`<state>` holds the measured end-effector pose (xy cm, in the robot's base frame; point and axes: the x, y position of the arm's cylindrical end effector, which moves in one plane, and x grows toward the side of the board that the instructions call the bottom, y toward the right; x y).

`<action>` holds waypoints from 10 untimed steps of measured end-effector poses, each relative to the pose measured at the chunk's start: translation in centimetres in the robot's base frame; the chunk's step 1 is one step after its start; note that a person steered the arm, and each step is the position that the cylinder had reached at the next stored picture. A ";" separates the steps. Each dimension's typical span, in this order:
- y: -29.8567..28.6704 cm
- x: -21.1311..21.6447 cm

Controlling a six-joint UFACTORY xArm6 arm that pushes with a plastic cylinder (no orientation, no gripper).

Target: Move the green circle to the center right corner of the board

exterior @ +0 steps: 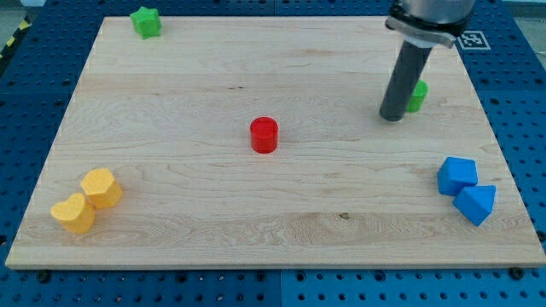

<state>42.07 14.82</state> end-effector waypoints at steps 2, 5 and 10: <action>-1.8 -5.7; 3.0 -1.8; 7.2 -0.7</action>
<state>41.39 22.00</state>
